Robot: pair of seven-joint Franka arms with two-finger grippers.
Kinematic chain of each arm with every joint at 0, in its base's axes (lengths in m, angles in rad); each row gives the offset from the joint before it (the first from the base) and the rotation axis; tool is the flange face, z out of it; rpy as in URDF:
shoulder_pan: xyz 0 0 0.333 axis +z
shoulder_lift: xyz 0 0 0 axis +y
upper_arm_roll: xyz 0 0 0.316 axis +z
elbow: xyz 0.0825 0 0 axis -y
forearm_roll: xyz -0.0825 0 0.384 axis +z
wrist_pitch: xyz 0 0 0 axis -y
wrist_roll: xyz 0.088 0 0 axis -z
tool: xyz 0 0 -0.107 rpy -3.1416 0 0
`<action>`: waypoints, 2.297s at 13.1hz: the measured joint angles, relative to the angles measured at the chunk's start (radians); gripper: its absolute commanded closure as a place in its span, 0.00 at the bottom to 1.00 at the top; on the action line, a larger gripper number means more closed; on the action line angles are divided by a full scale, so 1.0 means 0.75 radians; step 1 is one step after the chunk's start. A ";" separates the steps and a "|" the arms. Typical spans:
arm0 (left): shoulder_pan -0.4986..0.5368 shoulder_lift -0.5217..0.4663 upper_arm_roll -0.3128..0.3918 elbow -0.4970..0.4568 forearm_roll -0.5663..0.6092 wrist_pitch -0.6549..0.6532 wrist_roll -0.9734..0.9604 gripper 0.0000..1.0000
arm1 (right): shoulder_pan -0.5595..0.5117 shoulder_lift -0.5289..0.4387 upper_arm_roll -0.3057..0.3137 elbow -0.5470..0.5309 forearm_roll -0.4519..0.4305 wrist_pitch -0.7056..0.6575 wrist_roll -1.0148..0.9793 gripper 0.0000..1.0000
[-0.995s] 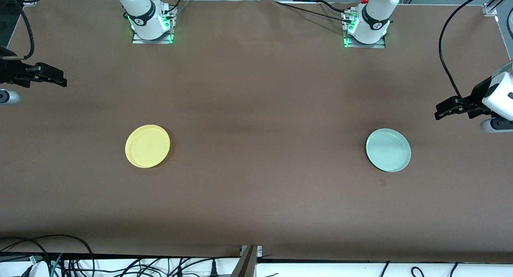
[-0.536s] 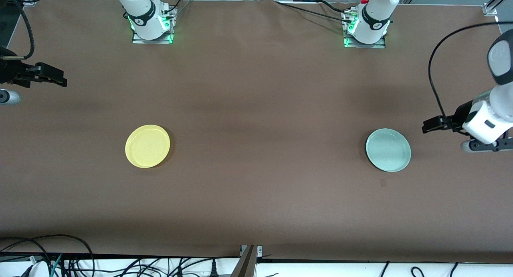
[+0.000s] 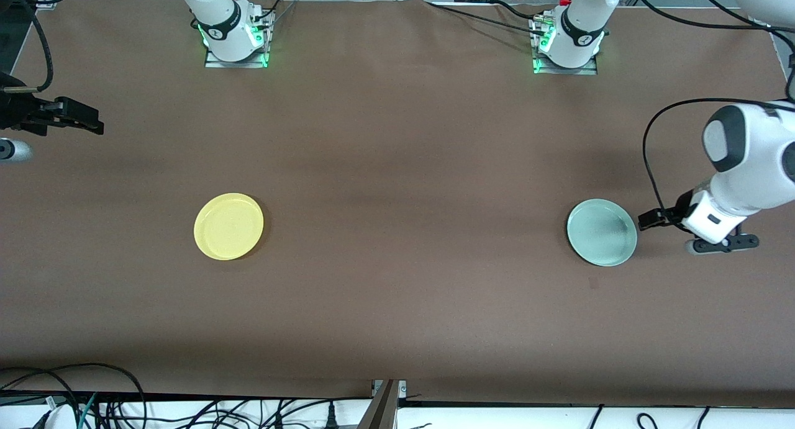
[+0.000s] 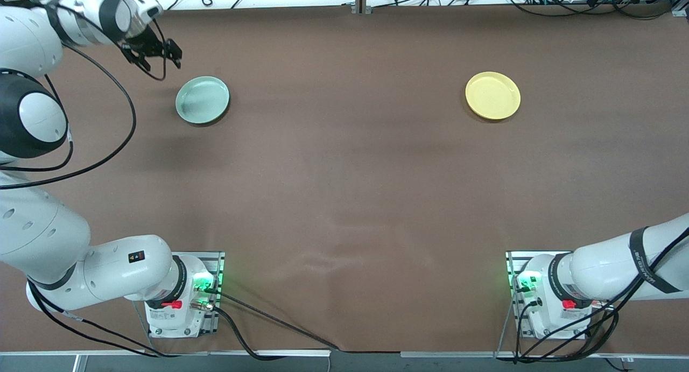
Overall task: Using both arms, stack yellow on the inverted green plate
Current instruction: 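Reach the left gripper down to the rim of the green plate, then close the left gripper on the green plate rim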
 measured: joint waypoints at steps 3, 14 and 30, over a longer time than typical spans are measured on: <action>0.006 0.043 0.001 -0.046 0.013 0.032 0.001 0.00 | 0.000 0.000 0.000 0.000 0.000 0.000 0.000 0.00; 0.092 0.266 0.002 -0.047 0.093 0.158 0.002 0.00 | -0.009 0.019 -0.001 0.000 0.001 0.000 0.000 0.00; 0.094 0.237 -0.027 0.048 0.094 0.000 0.028 1.00 | -0.020 0.022 -0.001 0.000 0.001 -0.001 0.000 0.00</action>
